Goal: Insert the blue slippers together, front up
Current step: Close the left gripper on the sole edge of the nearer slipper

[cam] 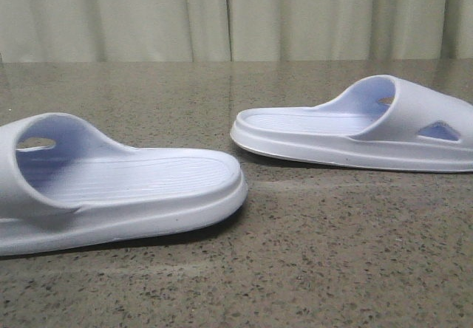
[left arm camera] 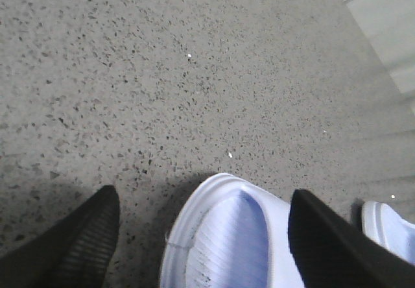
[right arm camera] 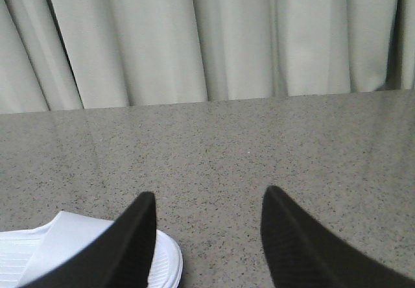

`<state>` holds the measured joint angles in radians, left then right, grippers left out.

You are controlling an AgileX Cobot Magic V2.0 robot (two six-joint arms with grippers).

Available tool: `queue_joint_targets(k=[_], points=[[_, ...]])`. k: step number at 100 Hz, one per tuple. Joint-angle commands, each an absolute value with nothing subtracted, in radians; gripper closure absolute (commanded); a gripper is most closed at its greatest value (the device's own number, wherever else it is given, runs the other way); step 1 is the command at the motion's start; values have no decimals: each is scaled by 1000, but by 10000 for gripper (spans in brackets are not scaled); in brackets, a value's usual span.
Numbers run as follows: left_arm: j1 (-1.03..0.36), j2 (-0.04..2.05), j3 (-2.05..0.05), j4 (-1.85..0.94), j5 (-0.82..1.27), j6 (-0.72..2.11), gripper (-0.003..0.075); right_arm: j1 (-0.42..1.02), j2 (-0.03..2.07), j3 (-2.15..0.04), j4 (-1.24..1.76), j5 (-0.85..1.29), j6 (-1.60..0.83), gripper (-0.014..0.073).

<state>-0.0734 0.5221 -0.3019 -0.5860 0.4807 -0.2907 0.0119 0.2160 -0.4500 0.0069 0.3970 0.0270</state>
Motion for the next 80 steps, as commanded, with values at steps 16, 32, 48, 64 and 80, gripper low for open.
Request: queue_joint_targets(k=[16,32,48,64,80], points=[[-71,567,-326,-692,428,-303,237,8,235,-481,7,306,20,276],[-71,617,-326,-721,446,-303,237,8,235,-481,7,306,20,276],[-71,654,-326,-758,448,-303,237,8,235,-481,7,306,20,276],[-75,669,-326,-792,457,-303,237,8,235,-481,7,306,20,276],[-111,701,-326,-801,477,-303,248,8,235,-481,7,306,20,276]])
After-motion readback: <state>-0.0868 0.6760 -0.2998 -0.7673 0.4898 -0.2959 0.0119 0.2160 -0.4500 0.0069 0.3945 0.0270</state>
